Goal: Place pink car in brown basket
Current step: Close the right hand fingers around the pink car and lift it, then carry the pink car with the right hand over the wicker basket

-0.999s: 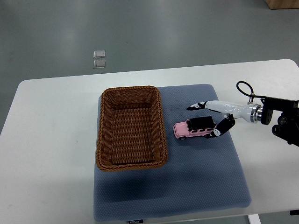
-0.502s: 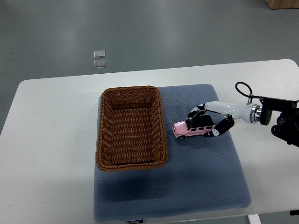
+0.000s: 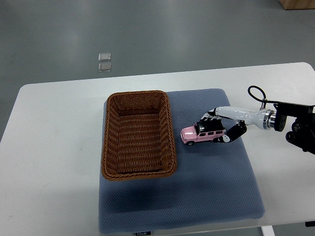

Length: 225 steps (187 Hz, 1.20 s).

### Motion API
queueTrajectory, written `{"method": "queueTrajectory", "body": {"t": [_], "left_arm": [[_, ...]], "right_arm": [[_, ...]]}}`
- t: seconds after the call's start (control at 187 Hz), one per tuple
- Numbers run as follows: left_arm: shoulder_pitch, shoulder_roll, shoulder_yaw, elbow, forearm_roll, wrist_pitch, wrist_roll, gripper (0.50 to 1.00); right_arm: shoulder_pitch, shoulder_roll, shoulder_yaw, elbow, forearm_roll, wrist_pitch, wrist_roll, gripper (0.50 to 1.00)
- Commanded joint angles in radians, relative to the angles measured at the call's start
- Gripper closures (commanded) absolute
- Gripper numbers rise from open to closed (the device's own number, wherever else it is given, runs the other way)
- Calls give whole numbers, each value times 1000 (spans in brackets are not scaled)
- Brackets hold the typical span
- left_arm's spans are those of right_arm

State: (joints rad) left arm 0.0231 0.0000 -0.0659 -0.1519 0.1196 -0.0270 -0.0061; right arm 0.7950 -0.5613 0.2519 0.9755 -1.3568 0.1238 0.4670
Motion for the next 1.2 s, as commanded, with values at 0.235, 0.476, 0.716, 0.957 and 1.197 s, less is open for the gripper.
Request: {"method": "queueTrajectory", "body": {"t": [0.235,0.476,0.716,0.957,1.197], "left_arm": [[0,0,0,0,0,-1,0,500],[0,0,0,0,0,-1,0,500],[0,0,0,0,0,-1,0,500],[0,0,0,0,0,-1,0,500],[0,0,0,0,0,-1,0,500]], "right_arm": [[1,-9,21,-1,22,0,9,1000],[35,-20,23,-3,111,8,7,1000],[128,-32,23,-3,180,65,4,1000],[194,63,20,3,174,66,-7,1000],[274,190,1,2,146,68,-41,1000]]}}
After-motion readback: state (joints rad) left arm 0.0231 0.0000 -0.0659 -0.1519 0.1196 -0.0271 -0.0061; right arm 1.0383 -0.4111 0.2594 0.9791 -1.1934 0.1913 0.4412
